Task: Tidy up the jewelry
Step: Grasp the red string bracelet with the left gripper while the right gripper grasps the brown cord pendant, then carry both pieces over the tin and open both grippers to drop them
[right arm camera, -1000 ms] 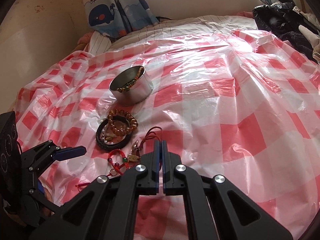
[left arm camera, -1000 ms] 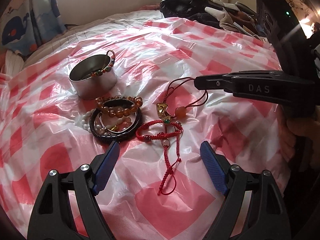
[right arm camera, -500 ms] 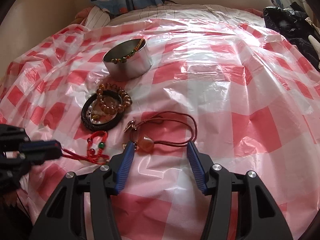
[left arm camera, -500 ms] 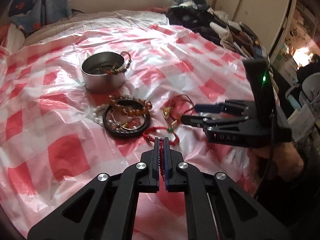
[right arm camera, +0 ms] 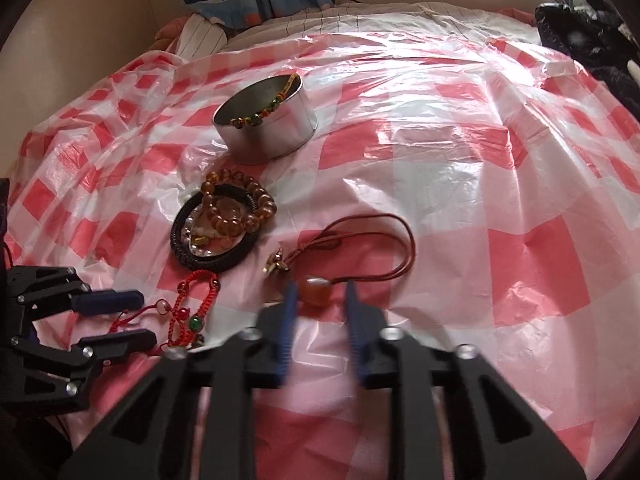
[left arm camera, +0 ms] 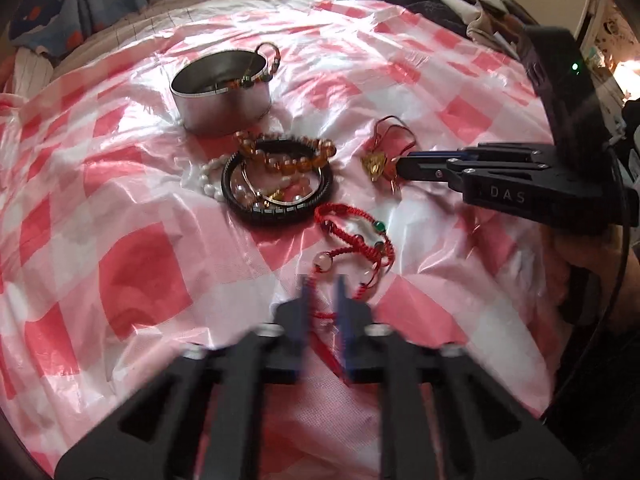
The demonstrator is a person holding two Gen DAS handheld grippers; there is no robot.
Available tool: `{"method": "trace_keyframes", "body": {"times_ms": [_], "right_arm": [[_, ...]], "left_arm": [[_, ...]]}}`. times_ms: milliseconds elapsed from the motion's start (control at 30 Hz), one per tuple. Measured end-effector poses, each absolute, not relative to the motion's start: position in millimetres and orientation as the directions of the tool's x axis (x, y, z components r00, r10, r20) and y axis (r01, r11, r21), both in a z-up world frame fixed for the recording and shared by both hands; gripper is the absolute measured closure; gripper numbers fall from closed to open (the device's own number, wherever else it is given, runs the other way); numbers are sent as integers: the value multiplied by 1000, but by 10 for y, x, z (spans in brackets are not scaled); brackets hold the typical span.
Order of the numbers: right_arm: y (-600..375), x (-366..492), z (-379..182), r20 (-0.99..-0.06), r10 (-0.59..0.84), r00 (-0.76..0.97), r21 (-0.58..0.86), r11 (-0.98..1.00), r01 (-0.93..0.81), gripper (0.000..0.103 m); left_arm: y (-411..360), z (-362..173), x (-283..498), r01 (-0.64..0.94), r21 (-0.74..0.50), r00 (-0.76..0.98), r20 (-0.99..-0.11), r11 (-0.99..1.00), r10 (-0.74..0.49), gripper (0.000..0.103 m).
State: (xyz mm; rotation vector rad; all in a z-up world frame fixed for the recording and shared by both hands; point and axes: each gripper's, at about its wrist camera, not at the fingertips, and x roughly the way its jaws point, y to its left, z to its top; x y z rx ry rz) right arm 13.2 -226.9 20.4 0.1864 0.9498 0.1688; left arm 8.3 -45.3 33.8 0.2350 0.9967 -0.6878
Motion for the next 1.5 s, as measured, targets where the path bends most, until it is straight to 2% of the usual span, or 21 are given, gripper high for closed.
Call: {"method": "trace_keyframes", "body": {"times_ms": [67, 167, 233, 333, 367, 400, 433, 467, 567, 667, 700, 733, 767, 867, 1000, 1100, 1267, 1500], "right_arm": [[-2357, 83, 282, -749, 276, 603, 302, 951, -61, 97], [-2481, 26, 367, -672, 374, 639, 428, 900, -76, 98], [-2531, 6, 402, -646, 395, 654, 463, 883, -76, 98], [-2570, 21, 413, -648, 374, 663, 465, 884, -44, 97], [-2573, 34, 406, -658, 357, 663, 453, 891, -30, 90], [-2550, 53, 402, -676, 322, 663, 422, 907, -10, 55], [-2519, 82, 402, -691, 279, 667, 380, 925, 7, 27], [-2483, 100, 411, -694, 251, 674, 343, 939, 3, 26], [-2307, 266, 345, -738, 172, 653, 220, 975, -9, 26], [-2123, 446, 92, -821, 131, 556, 126, 991, -48, 28], [-2062, 437, 80, -823, 124, 555, 101, 992, -72, 45], [-2036, 410, 94, -817, 170, 551, 135, 985, -104, 74], [-2043, 388, 104, -813, 203, 546, 167, 979, -115, 83], [-2090, 296, 188, -781, 240, 576, 208, 970, -122, 83], [-2088, 190, 431, -694, 307, 652, 263, 950, -167, 83], [-2009, 215, 610, -655, 323, 683, 259, 945, -199, 83], [-1856, 398, 770, -640, 351, 683, 247, 936, -250, 83], [-1760, 704, 910, -600, 380, 704, 227, 925, -305, 83]], "left_arm": [[-380, 454, 82, 628, -191, 362, -787, 754, -500, 99], [-235, 769, 11, 669, -290, 398, -638, 685, -659, 99], [-140, 873, -1, 672, -333, 413, -573, 662, -708, 99], [-56, 869, 47, 641, -361, 435, -556, 677, -708, 99], [-71, 862, 60, 635, -356, 440, -563, 685, -700, 99], [-93, 854, 65, 629, -346, 446, -573, 696, -688, 99], [-120, 846, 71, 626, -336, 449, -583, 704, -677, 99], [-143, 837, 78, 623, -333, 447, -590, 707, -672, 99], [-164, 794, 101, 607, -298, 462, -622, 737, -632, 99], [-168, 732, 130, 580, -273, 477, -650, 767, -592, 99], [-176, 718, 138, 574, -261, 482, -658, 776, -578, 99], [-175, 710, 144, 570, -257, 485, -661, 780, -572, 99], [-178, 711, 149, 566, -253, 489, -663, 784, -567, 99], [-196, 739, 145, 562, -251, 507, -649, 788, -568, 99], [-203, 793, 196, 539, -274, 529, -626, 797, -573, 99], [-193, 891, 263, 508, -290, 565, -599, 811, -568, 99], [-212, 1074, 398, 463, -290, 625, -564, 838, -540, 99], [-295, 1175, 811, 406, -268, 668, -566, 874, -484, 99]]}}
